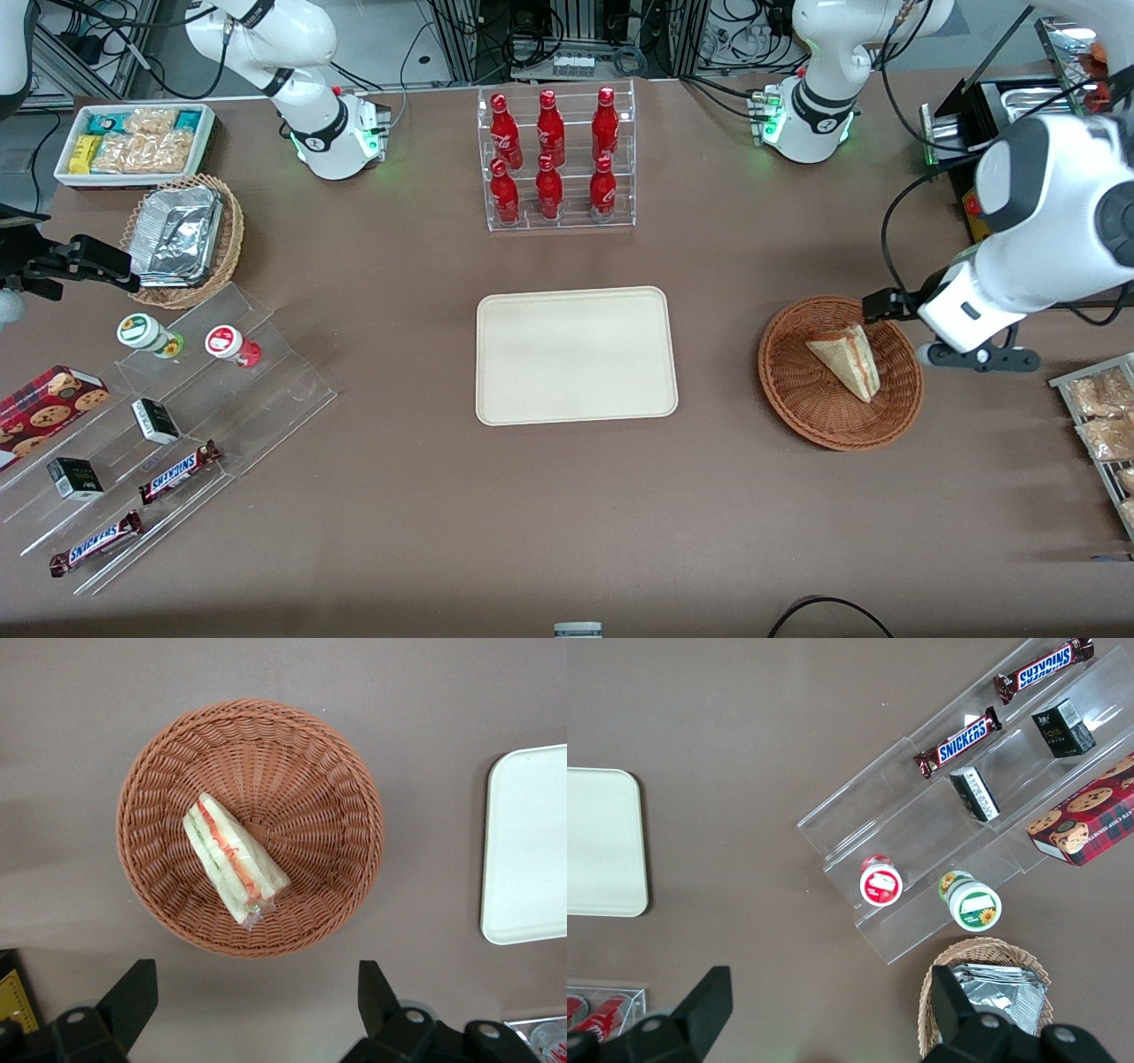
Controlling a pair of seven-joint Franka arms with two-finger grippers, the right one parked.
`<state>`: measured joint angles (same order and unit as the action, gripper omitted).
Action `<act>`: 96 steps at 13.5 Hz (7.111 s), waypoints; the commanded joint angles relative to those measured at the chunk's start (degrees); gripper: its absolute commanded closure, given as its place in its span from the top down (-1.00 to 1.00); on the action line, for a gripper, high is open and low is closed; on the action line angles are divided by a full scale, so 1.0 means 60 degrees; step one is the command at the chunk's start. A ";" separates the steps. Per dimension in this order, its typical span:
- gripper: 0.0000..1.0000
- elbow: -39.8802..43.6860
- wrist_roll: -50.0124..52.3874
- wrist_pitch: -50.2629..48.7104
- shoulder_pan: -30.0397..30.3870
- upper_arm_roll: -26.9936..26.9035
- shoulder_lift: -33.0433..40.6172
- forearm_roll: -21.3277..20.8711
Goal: Place sandwich from basket to tray
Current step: 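Move the left gripper over the wrapped sandwich in the wicker basket, then lower the open left gripper around the sandwich's upright edge, then close the left gripper on the sandwich and lift it from the basket, then carry the held sandwich with the left gripper over the cream tray, then lower the sandwich onto the tray and open the left gripper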
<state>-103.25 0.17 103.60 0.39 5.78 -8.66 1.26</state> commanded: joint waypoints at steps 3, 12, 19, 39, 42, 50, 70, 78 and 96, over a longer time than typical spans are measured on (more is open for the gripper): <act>1.00 -0.1656 0.0864 0.2241 -0.0094 0.0018 -0.0022 -0.0050; 1.00 -0.2812 0.4439 0.3178 0.0009 0.0004 0.0240 -0.0035; 1.00 -0.3958 0.5435 0.4559 0.0155 -0.0055 0.0594 -0.0035; -0.94 -0.5116 0.5817 0.7709 0.0170 -0.0275 -0.0682 -0.0064; -1.00 -0.5102 0.5773 0.7243 0.0156 -0.0275 -0.0316 -0.0064; -1.00 -0.3493 0.5714 0.4037 -0.0560 0.0472 0.0272 -0.0986; -1.00 0.3918 0.6093 0.1307 -0.5512 0.0633 -0.5190 -0.0431; -1.00 0.5474 0.7237 0.2157 -0.6187 0.0619 -0.6729 -0.0518; -1.00 0.5079 0.7677 0.2230 -0.6583 0.0575 -0.6863 -0.0650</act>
<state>-73.21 45.14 117.02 -38.43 9.88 -49.83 -2.04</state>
